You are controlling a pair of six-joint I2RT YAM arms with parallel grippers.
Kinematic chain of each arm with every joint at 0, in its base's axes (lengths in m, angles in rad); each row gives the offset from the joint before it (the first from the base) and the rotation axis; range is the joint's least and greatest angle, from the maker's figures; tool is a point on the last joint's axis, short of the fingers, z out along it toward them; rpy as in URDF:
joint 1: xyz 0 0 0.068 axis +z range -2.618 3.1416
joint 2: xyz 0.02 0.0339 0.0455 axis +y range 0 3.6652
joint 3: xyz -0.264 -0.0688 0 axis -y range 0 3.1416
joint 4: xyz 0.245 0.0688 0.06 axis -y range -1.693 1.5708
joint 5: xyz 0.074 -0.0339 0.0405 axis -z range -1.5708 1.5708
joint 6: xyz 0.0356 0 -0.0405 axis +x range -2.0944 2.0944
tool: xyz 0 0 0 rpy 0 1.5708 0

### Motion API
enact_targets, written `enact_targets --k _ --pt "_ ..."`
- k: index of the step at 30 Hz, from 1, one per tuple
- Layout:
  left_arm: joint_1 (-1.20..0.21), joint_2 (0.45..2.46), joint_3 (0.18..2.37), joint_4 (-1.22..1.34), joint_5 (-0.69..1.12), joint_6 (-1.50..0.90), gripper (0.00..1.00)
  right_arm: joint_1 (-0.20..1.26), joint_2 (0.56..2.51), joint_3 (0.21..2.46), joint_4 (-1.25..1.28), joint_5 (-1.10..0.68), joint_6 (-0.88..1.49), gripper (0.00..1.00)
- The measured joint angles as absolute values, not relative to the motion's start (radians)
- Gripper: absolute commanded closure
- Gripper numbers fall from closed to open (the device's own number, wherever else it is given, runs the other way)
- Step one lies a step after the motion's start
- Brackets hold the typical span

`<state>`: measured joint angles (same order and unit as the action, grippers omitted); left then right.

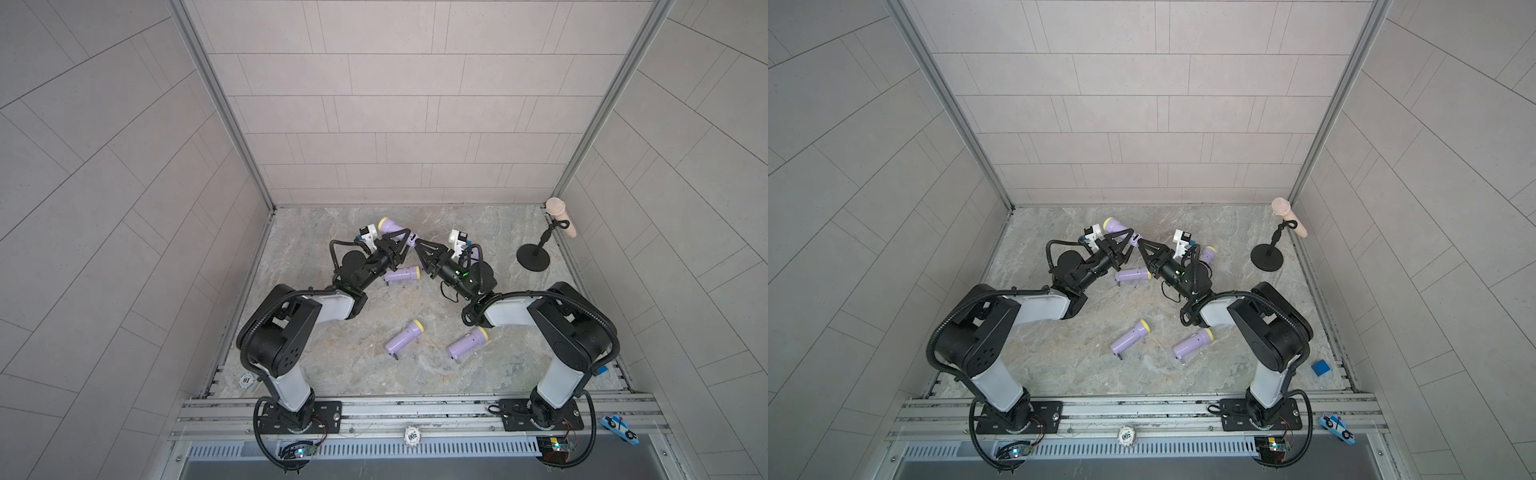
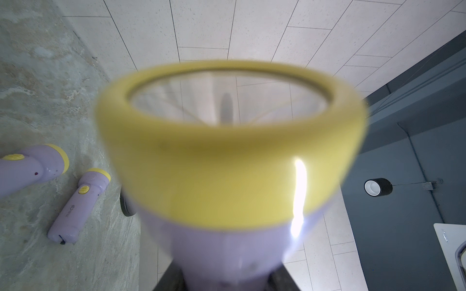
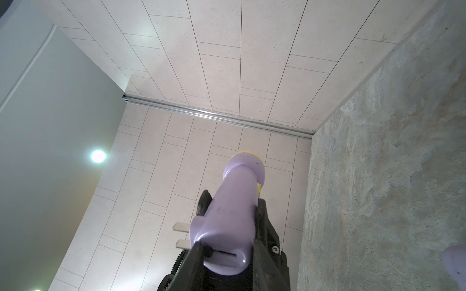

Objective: Close the plug at the bottom of the flashlight
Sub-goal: Close the plug of the flashlight.

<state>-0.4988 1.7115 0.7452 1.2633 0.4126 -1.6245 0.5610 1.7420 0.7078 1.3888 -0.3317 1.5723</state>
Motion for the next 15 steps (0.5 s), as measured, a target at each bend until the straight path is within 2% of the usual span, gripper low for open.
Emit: enact_targets --k 15 --pt "-0.498 1.711 0.745 1.262 0.406 -1.627 1.0 0.561 1.755 0.711 1.401 -0.331 1.581 0.69"
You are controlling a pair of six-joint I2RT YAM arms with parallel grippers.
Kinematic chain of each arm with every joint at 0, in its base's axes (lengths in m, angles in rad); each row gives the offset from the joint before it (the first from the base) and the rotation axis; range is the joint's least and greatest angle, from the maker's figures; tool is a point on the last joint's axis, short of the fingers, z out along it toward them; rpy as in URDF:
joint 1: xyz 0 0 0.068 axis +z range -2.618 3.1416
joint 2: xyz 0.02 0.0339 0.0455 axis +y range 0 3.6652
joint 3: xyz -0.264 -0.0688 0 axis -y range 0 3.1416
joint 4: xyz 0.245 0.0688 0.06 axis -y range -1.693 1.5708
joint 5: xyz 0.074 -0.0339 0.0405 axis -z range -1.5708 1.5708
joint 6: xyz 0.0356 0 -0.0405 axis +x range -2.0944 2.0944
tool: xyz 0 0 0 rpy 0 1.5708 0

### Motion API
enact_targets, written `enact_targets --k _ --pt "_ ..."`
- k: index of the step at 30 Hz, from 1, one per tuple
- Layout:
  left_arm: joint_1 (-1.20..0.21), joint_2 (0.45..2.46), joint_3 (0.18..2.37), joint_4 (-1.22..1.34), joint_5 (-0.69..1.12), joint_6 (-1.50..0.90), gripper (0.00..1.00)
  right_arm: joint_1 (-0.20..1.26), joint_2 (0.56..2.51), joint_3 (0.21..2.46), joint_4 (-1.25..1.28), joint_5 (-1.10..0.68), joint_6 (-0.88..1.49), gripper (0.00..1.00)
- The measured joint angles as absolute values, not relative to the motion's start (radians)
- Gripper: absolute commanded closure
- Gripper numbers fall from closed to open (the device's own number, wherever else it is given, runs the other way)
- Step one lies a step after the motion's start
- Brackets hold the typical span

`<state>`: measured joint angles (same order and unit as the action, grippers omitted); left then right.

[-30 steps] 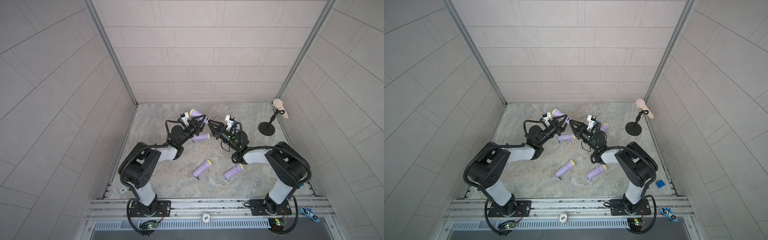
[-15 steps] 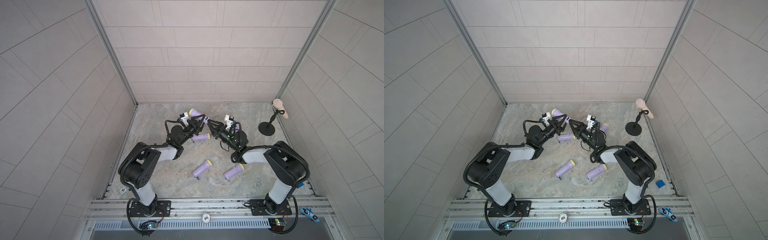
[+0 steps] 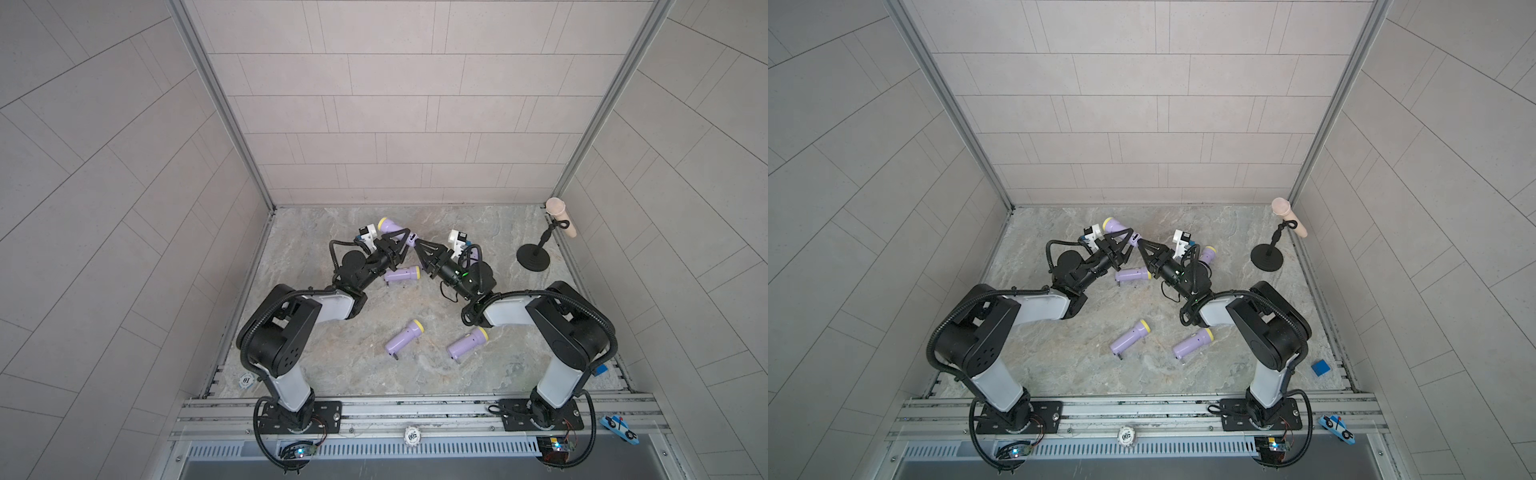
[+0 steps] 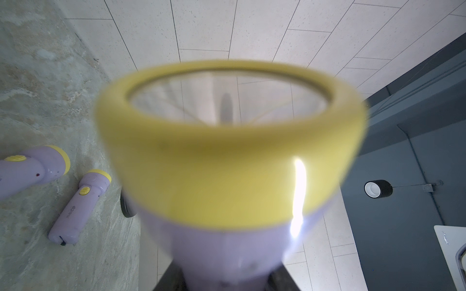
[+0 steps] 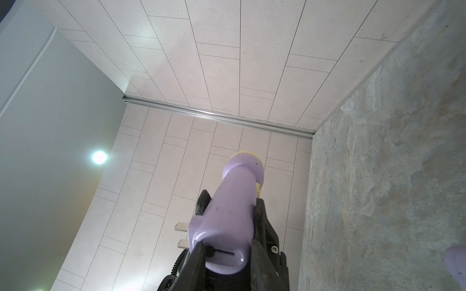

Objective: Close the plug at the bottom of the flashlight
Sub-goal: Close the plug of the flashlight.

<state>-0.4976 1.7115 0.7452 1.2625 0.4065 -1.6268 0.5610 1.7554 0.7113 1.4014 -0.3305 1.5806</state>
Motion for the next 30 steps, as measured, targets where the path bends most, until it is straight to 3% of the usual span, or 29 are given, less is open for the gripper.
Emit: enact_targets --k 30 --pt "-0.495 1.711 0.745 1.249 0.389 -1.627 1.0 0.563 1.8 0.719 1.443 -0.317 1.606 0.76"
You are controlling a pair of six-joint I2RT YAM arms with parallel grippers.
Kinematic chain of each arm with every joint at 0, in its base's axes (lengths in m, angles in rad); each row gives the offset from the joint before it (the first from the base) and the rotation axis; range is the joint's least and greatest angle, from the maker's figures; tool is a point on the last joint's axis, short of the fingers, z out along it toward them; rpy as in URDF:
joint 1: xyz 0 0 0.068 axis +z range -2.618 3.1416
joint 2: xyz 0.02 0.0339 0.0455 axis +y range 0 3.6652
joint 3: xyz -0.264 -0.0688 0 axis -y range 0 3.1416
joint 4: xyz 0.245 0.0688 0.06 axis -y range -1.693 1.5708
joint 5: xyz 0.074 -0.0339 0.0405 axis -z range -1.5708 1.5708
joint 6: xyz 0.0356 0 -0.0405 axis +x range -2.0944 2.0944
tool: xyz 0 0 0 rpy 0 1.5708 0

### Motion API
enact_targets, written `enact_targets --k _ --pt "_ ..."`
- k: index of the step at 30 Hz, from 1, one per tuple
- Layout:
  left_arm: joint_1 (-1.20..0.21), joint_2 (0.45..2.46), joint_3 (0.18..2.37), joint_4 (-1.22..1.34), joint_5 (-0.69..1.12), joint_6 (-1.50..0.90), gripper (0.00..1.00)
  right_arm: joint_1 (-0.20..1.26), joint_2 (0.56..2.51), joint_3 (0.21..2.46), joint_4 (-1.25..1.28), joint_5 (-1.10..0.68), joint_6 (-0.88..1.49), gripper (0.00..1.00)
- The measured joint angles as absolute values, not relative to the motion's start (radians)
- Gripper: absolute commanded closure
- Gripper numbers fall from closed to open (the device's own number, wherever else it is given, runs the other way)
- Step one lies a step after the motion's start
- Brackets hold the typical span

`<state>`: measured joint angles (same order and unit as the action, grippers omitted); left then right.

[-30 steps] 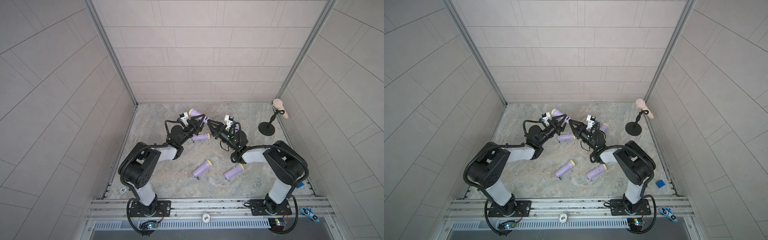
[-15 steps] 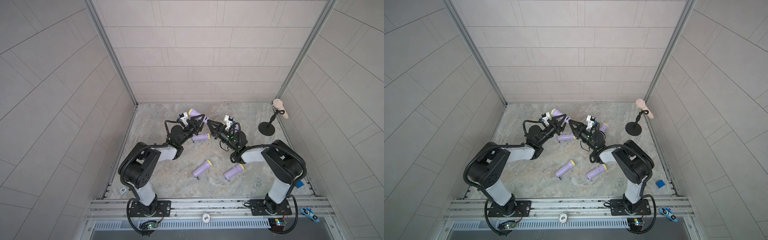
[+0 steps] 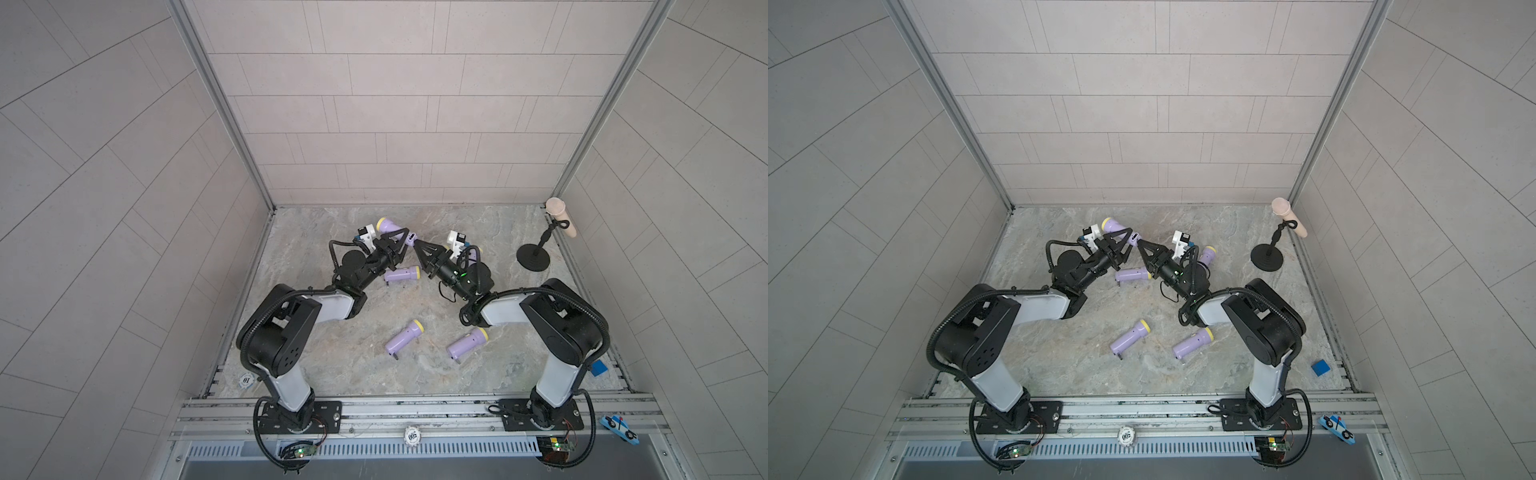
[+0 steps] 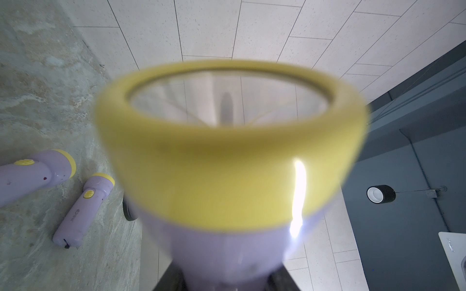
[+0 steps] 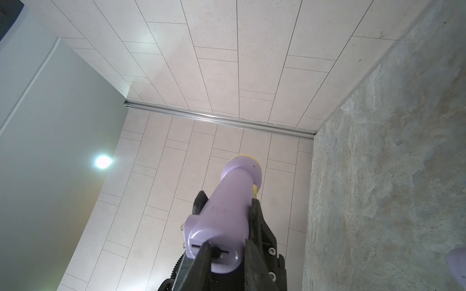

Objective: Close the plug at the bottom of the flashlight
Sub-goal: Close the plug of the flashlight.

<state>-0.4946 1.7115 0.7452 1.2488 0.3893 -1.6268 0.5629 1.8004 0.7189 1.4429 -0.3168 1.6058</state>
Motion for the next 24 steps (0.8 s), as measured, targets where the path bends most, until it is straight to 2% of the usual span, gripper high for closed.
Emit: enact_targets --k 24 --pt "-0.489 1.711 0.745 1.213 0.375 -1.625 1.0 0.57 1.84 0.725 1.46 -0.291 1.603 0.79"
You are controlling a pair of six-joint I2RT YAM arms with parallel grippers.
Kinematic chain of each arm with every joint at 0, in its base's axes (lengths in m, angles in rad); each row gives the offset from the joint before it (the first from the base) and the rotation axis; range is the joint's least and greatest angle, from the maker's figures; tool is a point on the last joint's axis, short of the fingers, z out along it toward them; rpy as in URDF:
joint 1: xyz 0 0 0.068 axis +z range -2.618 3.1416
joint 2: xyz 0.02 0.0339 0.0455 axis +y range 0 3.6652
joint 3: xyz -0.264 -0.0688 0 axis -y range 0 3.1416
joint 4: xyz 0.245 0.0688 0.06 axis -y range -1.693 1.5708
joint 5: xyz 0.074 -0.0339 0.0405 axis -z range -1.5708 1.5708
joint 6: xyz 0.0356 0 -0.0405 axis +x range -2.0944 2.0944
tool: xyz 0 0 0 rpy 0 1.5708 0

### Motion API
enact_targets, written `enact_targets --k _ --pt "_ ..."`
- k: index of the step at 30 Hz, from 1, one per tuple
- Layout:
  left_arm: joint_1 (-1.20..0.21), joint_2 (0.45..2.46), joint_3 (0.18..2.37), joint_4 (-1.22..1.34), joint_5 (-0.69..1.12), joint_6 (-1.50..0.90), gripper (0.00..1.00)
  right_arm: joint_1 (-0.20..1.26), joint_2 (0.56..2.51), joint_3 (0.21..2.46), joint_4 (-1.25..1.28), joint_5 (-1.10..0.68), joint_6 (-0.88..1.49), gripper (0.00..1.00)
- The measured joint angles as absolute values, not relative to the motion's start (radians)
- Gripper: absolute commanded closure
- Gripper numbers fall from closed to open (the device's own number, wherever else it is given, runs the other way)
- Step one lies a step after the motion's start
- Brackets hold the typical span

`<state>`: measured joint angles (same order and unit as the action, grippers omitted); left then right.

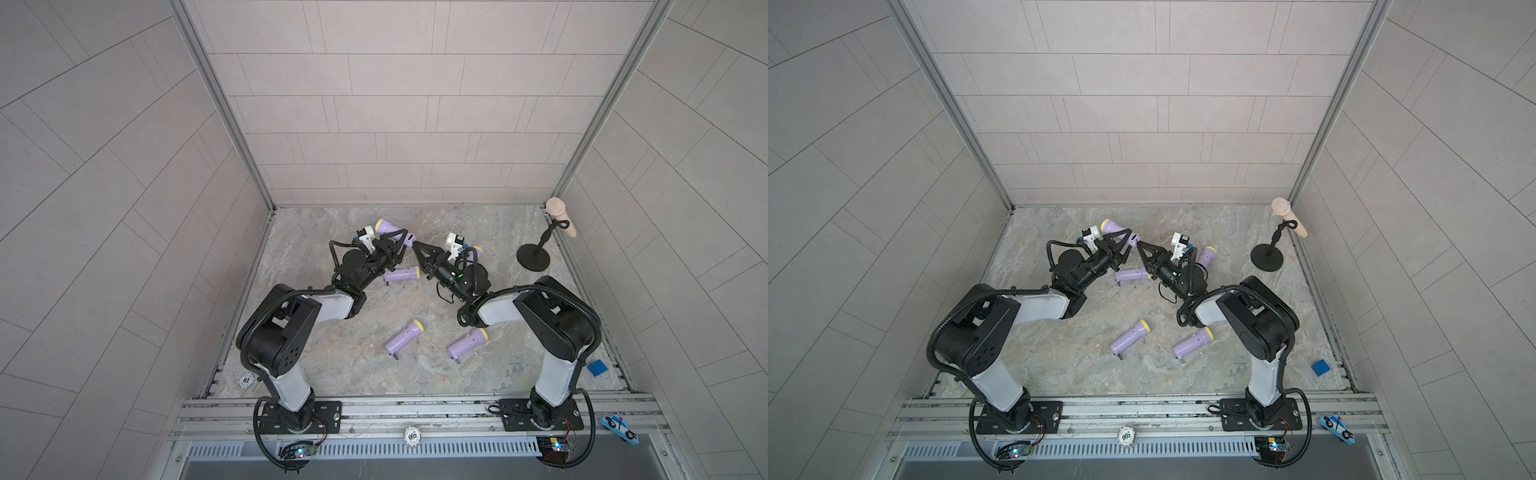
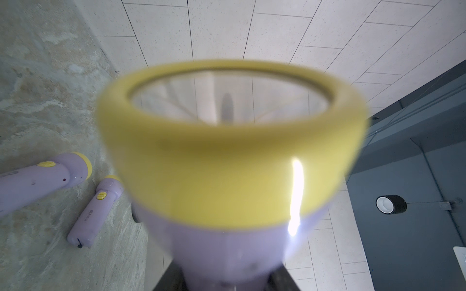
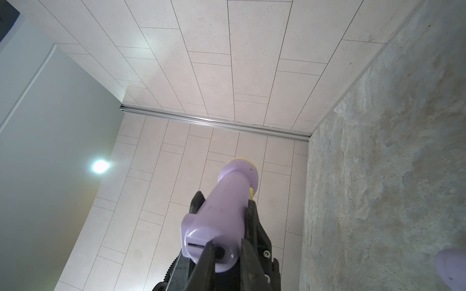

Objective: Close the plug at the bottom of the flashlight
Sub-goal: Close the plug of the flashlight.

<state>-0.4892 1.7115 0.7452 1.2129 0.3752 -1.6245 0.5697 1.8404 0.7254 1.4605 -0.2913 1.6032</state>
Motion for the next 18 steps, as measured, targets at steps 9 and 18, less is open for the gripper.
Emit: enact_targets --k 9,18 --pt "-0.488 1.711 0.745 1.2 0.373 -1.623 1.0 0.571 1.832 0.724 1.429 -0.285 1.58 0.77" --pt "-0.485 1.711 0.737 1.198 0.374 -1.623 1.0 0.572 1.827 0.723 1.4 -0.287 1.569 0.72"
